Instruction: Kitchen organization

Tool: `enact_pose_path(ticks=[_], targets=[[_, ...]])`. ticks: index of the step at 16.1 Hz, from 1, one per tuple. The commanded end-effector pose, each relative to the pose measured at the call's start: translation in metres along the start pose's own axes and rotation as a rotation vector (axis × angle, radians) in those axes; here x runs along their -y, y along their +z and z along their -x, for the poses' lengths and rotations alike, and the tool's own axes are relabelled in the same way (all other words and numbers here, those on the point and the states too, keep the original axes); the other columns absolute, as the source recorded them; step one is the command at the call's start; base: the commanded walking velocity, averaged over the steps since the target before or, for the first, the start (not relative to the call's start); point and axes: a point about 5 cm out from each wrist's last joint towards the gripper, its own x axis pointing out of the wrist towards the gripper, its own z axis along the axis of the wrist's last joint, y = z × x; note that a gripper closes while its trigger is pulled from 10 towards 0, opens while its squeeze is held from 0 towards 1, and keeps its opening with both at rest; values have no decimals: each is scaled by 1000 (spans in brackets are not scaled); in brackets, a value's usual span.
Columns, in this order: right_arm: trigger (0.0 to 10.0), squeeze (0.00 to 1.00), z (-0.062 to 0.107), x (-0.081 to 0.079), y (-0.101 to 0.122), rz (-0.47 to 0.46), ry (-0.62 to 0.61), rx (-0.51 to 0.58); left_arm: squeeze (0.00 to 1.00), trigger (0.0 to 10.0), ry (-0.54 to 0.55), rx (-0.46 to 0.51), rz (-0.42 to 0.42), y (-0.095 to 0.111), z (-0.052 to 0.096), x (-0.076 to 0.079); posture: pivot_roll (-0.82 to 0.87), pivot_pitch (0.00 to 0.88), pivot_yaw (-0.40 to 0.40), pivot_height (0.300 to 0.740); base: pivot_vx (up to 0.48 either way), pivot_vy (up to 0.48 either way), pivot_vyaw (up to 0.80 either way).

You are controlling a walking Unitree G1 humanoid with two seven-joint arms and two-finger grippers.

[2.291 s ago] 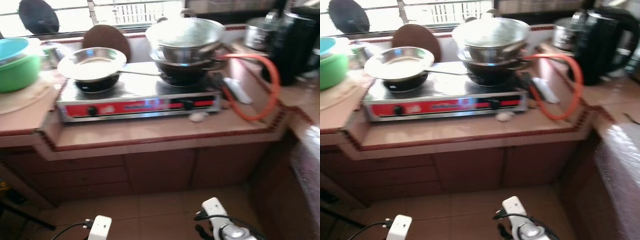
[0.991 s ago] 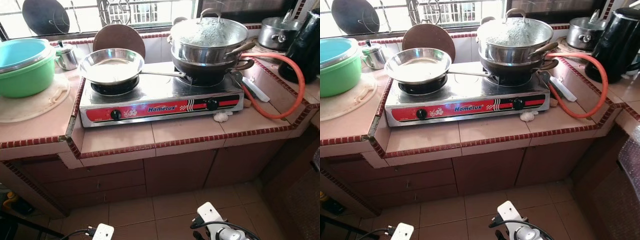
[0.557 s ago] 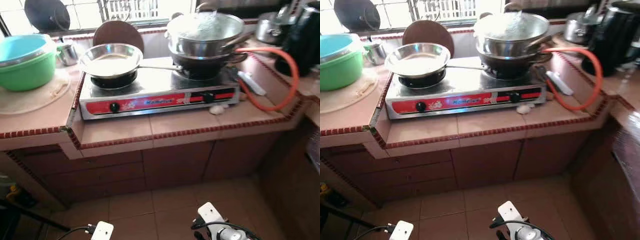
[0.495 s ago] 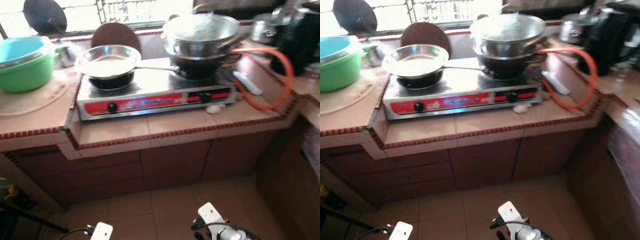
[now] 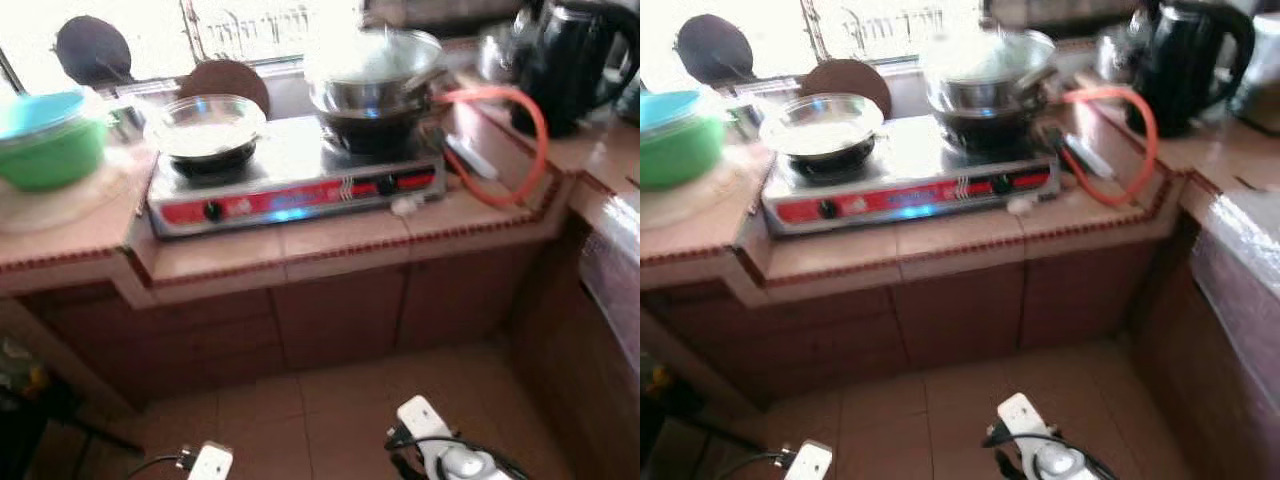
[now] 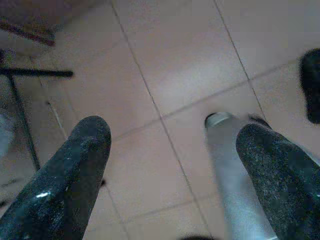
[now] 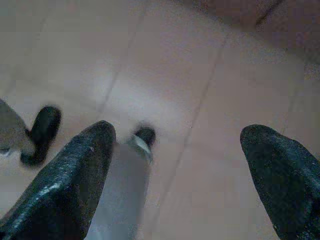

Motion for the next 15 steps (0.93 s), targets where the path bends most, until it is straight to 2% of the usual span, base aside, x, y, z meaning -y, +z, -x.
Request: enact_pose_path(ticks=[1,8,15], targets=[[10000,0,-1,-3,3,-9,8,7,0,10000,12,-32,-9,-9,1,-4,-135,0,52,740,0,0,0],[10000,0,-1,-3,1,-22,7,4,0,10000,45,-47,6,-11,2,-10,-133,5,51,740,0,0,0],[10000,0,0,1,2,-10,14,5,0,10000,49,-56,44,-15,2,-6,-114,4,23,740,0,468,0]])
